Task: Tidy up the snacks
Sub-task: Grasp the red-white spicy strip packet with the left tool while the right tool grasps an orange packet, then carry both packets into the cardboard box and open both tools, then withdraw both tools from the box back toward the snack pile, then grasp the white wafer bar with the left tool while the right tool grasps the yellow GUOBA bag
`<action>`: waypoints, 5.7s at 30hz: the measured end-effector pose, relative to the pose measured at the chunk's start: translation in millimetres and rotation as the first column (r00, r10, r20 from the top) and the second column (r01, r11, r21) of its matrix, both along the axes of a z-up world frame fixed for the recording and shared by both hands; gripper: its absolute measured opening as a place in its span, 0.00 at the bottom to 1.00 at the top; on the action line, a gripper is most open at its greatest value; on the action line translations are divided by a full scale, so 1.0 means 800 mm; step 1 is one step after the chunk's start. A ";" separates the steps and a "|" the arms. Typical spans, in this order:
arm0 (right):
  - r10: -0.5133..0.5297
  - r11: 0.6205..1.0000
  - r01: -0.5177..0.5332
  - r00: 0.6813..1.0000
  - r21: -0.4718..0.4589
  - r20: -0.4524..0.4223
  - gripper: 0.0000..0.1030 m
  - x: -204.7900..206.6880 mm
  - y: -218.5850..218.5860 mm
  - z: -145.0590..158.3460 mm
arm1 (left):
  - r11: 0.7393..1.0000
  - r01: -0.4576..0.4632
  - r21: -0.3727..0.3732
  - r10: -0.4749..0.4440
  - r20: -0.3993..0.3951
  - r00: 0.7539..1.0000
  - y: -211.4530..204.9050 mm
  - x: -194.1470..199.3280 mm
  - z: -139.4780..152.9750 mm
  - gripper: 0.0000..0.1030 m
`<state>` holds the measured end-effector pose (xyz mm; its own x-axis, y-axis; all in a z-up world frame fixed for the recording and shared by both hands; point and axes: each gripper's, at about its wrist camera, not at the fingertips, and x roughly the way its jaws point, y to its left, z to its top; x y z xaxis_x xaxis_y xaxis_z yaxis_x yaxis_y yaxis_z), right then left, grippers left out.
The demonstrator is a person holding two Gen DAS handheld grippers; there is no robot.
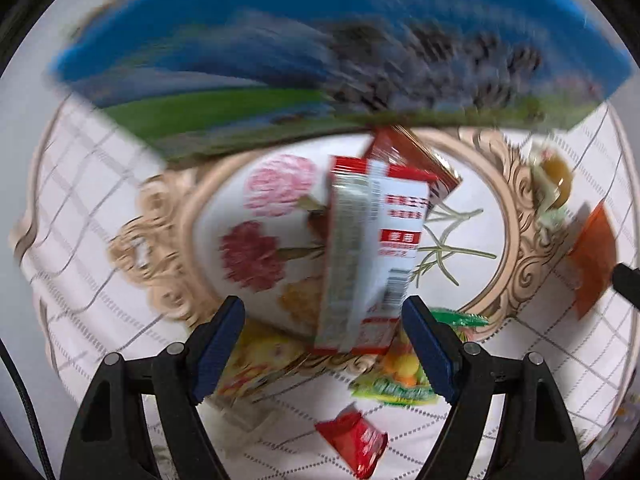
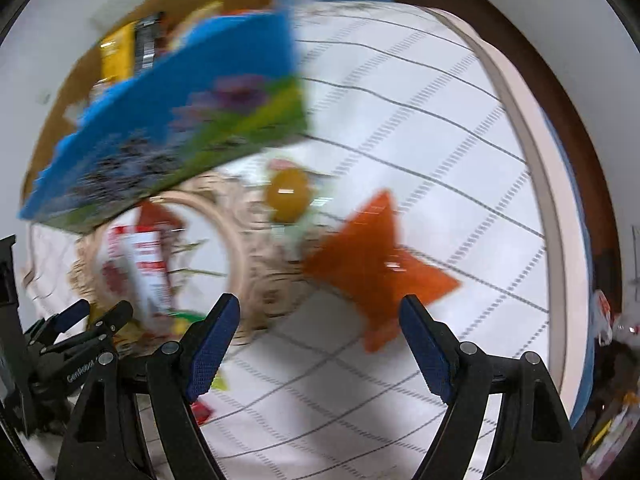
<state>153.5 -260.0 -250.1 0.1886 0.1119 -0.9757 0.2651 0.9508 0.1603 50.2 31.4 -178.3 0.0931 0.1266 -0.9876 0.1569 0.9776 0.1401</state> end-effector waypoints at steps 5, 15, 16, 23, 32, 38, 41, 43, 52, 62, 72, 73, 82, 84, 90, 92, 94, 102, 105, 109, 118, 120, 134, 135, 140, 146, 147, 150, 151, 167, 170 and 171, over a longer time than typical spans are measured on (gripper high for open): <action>0.040 0.995 -0.043 0.998 -0.089 -0.042 0.81 0.009 -0.018 -0.022 | 0.997 0.066 0.039 -0.064 -0.049 0.997 -0.029 0.019 -0.041 0.78; 0.312 0.930 -0.330 0.942 -0.163 -0.125 0.58 0.030 0.014 -0.062 | 1.000 0.018 -0.022 -0.018 -0.033 0.999 -0.017 0.003 -0.038 0.47; 0.315 0.929 -0.334 0.940 -0.161 -0.130 0.52 0.028 0.018 -0.062 | 1.000 0.003 -0.029 -0.004 -0.041 0.999 -0.012 -0.005 -0.041 0.47; 0.193 0.981 -0.190 0.964 0.032 -0.184 0.59 0.012 0.003 -0.070 | 0.980 -0.159 -0.122 0.139 -0.157 0.978 0.040 -0.041 -0.063 0.49; 0.448 0.867 -0.490 0.847 -0.094 -0.286 0.87 -0.018 0.044 -0.071 | 0.978 -0.158 -0.140 0.132 -0.177 0.975 0.042 -0.033 -0.075 0.54; 0.281 0.956 -0.292 0.920 0.000 -0.274 0.52 -0.033 0.019 -0.096 | 0.978 -0.132 -0.159 0.099 -0.199 0.975 0.023 -0.049 -0.080 0.54; 0.211 0.977 -0.200 0.945 0.069 -0.249 0.52 -0.038 0.011 -0.097 | 0.984 -0.105 -0.147 0.075 -0.197 0.978 0.023 -0.063 -0.085 0.54; 0.198 0.980 -0.182 0.945 0.085 -0.260 0.52 -0.041 0.010 -0.104 | 0.986 -0.101 -0.136 0.075 -0.181 0.981 0.019 -0.065 -0.087 0.54; 0.157 0.988 -0.152 0.963 0.038 -0.219 0.46 -0.080 0.032 -0.108 | 0.987 -0.101 -0.122 0.083 -0.143 0.986 0.000 -0.076 -0.077 0.42; 0.158 0.979 -0.148 0.985 0.143 -0.063 0.44 -0.057 0.021 0.005 | 0.958 -0.098 -0.270 0.096 -0.021 0.995 0.025 -0.101 0.050 0.41; 0.189 0.961 -0.218 0.966 0.169 0.175 0.44 0.045 0.029 0.159 | 0.908 -0.004 -0.418 0.068 0.138 0.988 -0.008 -0.001 0.207 0.41; 0.194 0.963 -0.223 0.963 0.149 0.189 0.44 0.054 0.043 0.168 | 0.908 0.001 -0.420 0.065 0.144 0.987 -0.014 0.023 0.211 0.41; 0.246 0.969 -0.247 0.961 -0.004 0.128 0.44 0.205 0.070 0.148 | 0.895 -0.068 -0.442 0.060 -0.032 0.998 -0.038 0.186 0.168 0.41; 0.257 0.966 -0.257 0.962 -0.010 0.087 0.44 0.228 0.074 0.122 | 0.898 -0.095 -0.429 0.063 -0.087 0.994 -0.045 0.216 0.142 0.41; 0.286 0.958 -0.286 0.958 -0.008 -0.031 0.44 0.253 0.077 0.069 | 0.907 -0.136 -0.400 0.052 -0.213 0.976 -0.062 0.247 0.077 0.41; 0.293 0.956 -0.294 0.954 -0.010 -0.055 0.44 0.258 0.079 0.055 | 0.908 -0.143 -0.394 0.046 -0.246 0.968 -0.068 0.248 0.065 0.41; 0.296 0.955 -0.297 0.952 -0.008 -0.079 0.44 0.262 0.079 0.044 | 0.911 -0.152 -0.384 0.045 -0.275 0.960 -0.071 0.247 0.051 0.43; 0.304 0.952 -0.308 0.941 -0.002 -0.146 0.85 0.272 0.081 0.024 | 0.935 -0.138 -0.325 0.053 -0.258 0.965 -0.066 0.253 0.038 0.85; 0.302 0.952 -0.306 0.942 -0.002 -0.148 0.90 0.274 0.082 0.025 | 0.938 -0.131 -0.321 0.055 -0.234 0.971 -0.061 0.254 0.047 0.85; 0.291 0.956 -0.295 0.947 -0.005 -0.136 0.90 0.273 0.081 0.037 | 0.939 -0.121 -0.321 0.067 -0.175 0.982 -0.054 0.251 0.069 0.85; 0.251 0.967 -0.252 0.968 -0.030 -0.014 0.91 0.252 0.071 0.092 | 0.970 -0.057 -0.236 0.077 0.075 0.994 -0.027 0.214 0.154 0.85; 0.251 0.967 -0.250 0.968 -0.056 0.022 0.91 0.243 0.072 0.108 | 0.976 -0.054 -0.213 0.083 0.128 0.988 -0.018 0.204 0.167 0.85; 0.258 0.963 -0.236 0.945 -0.128 0.200 0.91 0.173 0.093 0.183 | 0.984 -0.040 -0.174 0.103 0.370 0.923 0.003 0.125 0.239 0.85; 0.257 0.964 -0.235 0.944 -0.127 0.208 0.91 0.170 0.093 0.186 | 0.983 -0.038 -0.180 0.106 0.382 0.918 0.005 0.118 0.246 0.85; 0.250 0.967 -0.225 0.934 -0.123 0.256 0.91 0.145 0.098 0.207 | 0.981 -0.036 -0.190 0.116 0.429 0.896 0.012 0.093 0.267 0.85; 0.235 0.972 -0.227 0.930 -0.063 0.281 0.91 0.114 0.104 0.214 | 0.979 -0.039 -0.198 0.126 0.448 0.885 0.026 0.062 0.279 0.85; 0.231 0.973 -0.229 0.932 -0.040 0.279 0.91 0.107 0.105 0.211 | 0.980 -0.039 -0.193 0.123 0.449 0.885 0.031 0.053 0.277 0.85; 0.225 0.970 -0.239 0.943 0.030 0.246 0.91 0.088 0.112 0.192 | 0.983 -0.059 -0.172 0.129 0.430 0.894 0.049 0.030 0.263 0.85; 0.227 0.968 -0.244 0.946 0.050 0.230 0.91 0.083 0.114 0.182 | 0.984 -0.067 -0.164 0.131 0.422 0.897 0.055 0.024 0.257 0.85; 0.409 0.900 -0.381 0.906 0.211 -0.107 0.65 -0.013 0.226 -0.021 | 0.908 -0.412 -0.077 0.409 -0.051 0.911 0.235 -0.138 0.031 0.85; 0.452 0.881 -0.422 0.884 0.214 -0.118 0.65 -0.019 0.253 -0.035 | 0.890 -0.445 -0.102 0.434 -0.111 0.894 0.244 -0.149 0.001 0.85; 0.460 0.878 -0.430 0.880 0.211 -0.120 0.65 -0.019 0.258 -0.037 | 0.887 -0.448 -0.110 0.433 -0.131 0.892 0.243 -0.149 -0.011 0.85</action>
